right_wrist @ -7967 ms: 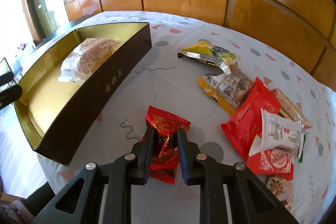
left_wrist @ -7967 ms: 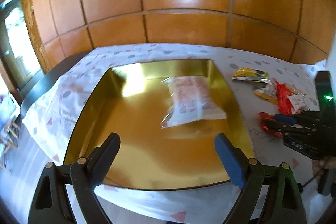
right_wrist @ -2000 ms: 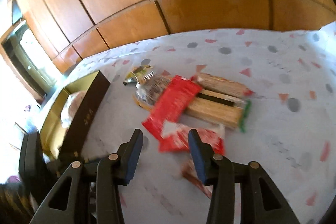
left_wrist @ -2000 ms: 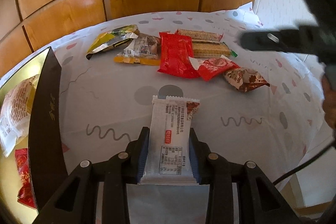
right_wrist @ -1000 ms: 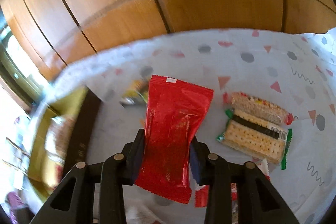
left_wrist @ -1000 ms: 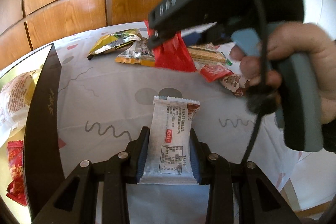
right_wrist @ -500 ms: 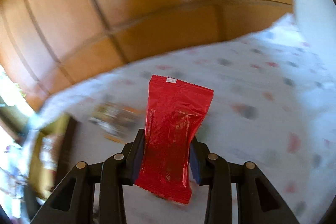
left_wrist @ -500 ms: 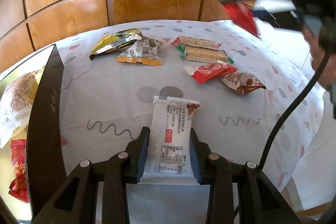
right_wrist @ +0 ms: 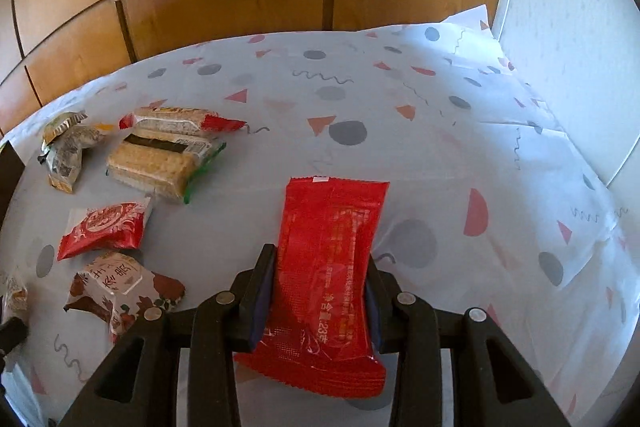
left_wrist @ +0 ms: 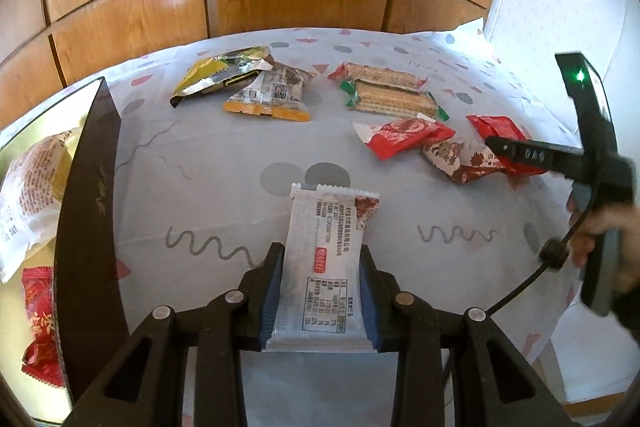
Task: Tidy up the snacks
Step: 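Hold the white bar in the left tool while the right tool grasps a red packet, then release the white bar into the gold tray while the right tool holds the red packet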
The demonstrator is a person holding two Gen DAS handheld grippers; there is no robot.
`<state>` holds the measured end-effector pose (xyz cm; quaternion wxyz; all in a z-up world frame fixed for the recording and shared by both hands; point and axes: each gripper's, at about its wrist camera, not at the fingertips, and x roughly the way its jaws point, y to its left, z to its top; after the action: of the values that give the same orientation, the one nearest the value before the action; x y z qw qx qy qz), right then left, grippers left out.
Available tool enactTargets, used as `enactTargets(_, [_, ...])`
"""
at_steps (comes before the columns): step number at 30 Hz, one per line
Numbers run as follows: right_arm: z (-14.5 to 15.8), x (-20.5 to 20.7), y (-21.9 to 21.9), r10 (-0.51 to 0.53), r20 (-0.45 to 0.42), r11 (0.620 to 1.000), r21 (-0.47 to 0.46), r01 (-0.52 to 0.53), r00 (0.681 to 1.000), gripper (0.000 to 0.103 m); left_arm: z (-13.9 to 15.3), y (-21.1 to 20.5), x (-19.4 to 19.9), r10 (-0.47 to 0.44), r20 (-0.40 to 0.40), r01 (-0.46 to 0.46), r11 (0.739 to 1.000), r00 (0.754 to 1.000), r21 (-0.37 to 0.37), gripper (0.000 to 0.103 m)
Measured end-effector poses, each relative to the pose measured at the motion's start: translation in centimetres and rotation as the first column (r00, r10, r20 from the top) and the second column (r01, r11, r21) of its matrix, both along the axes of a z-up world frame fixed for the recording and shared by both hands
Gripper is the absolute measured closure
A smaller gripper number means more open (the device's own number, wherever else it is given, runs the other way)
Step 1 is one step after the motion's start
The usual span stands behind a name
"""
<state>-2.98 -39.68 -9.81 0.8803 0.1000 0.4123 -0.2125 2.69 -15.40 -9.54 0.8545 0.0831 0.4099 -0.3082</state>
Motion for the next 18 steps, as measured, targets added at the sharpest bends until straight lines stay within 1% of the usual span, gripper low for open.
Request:
enactTargets(2, [-0.1,-0.3,0.1,0.007,0.011,1.0,-0.003,-0.007,1.0,0.064,0.3,0.4,0.2,0.009,-0.027,-0.01,1.0,1.0,-0.013,0.069])
enactTargets(5, [-0.5,-0.3,0.3,0.011,0.03,1.0,-0.016,-0.011,0.999,0.064,1.2,1.1,0.2,0.031,-0.039,-0.032,0.999,0.999,-0.032,0.069])
enactTargets(8, [-0.5,-0.4,0.4,0.013,0.047,1.0,-0.019,-0.012,0.999,0.064,3.4,2.9,0.3,0.066,-0.044,-0.07,0.994,0.997,-0.083,0.069])
enactTargets(11, [-0.5,-0.6,0.4,0.017,0.057,1.0,-0.019,-0.016,0.998,0.064,5.7,5.4,1.1,0.121,-0.043,-0.125,0.984,0.992,-0.125,0.069])
enactTargets(14, [-0.5,-0.6,0.5,0.017,0.058,1.0,-0.02,-0.016,0.998,0.064,7.7,8.7,2.6,0.197,-0.055,-0.204,0.966,0.979,-0.161,0.069])
enactTargets(17, [-0.4,-0.7,0.5,0.017,0.06,1.0,-0.02,-0.016,0.998,0.064,9.1,12.8,4.2,0.295,-0.055,-0.3,0.94,0.954,-0.164,0.069])
enactTargets(18, [-0.4,-0.7,0.5,0.017,0.061,1.0,-0.02,-0.015,0.998,0.064,9.4,14.6,4.9,0.338,-0.054,-0.343,0.926,0.939,-0.158,0.069])
